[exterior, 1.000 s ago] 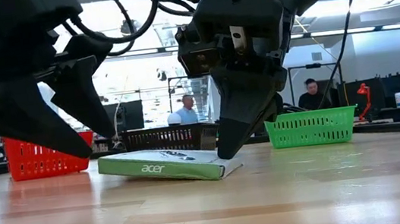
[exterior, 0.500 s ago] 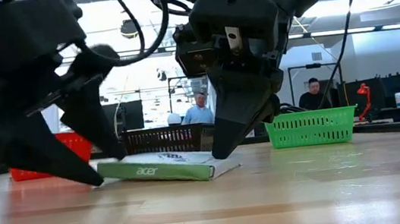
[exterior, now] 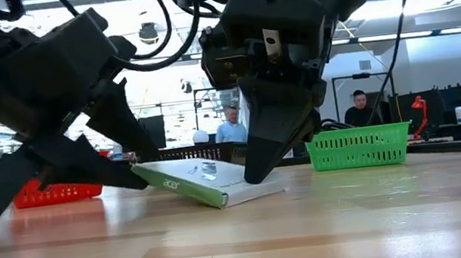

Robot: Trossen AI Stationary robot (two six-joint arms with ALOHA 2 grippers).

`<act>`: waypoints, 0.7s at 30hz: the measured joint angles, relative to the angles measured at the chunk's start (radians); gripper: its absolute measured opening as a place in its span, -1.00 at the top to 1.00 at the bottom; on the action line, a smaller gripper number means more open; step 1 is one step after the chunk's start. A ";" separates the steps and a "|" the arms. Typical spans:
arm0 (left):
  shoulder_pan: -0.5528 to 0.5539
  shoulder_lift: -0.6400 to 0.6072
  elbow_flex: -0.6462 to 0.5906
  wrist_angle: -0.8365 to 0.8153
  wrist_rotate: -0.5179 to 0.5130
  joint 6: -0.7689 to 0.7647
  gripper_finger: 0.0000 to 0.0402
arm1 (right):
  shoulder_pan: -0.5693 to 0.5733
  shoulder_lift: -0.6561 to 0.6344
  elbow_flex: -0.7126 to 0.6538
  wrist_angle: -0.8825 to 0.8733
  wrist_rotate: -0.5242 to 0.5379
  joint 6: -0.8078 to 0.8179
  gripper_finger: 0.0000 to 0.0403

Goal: Pick and place items into bin
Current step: Put the white card reader box into the red bin

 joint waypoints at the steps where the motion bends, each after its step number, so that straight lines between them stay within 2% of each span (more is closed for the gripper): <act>1: 0.005 0.000 0.000 0.009 -0.004 0.008 0.25 | 0.002 0.000 0.000 0.003 -0.001 -0.008 1.00; 8: 0.036 0.003 -0.003 0.063 -0.024 0.077 0.25 | 0.007 0.000 -0.001 0.016 -0.007 -0.019 1.00; 13: 0.041 0.003 -0.002 0.081 0.055 0.139 0.25 | 0.007 0.000 -0.001 0.016 -0.007 -0.022 1.00; 18: 0.035 0.000 0.005 0.034 0.150 -0.016 0.25 | 0.007 0.000 -0.001 0.017 -0.004 -0.022 1.00; 21: 0.035 -0.027 0.028 -0.060 0.170 -0.110 0.25 | 0.007 0.000 -0.001 0.018 0.001 -0.023 1.00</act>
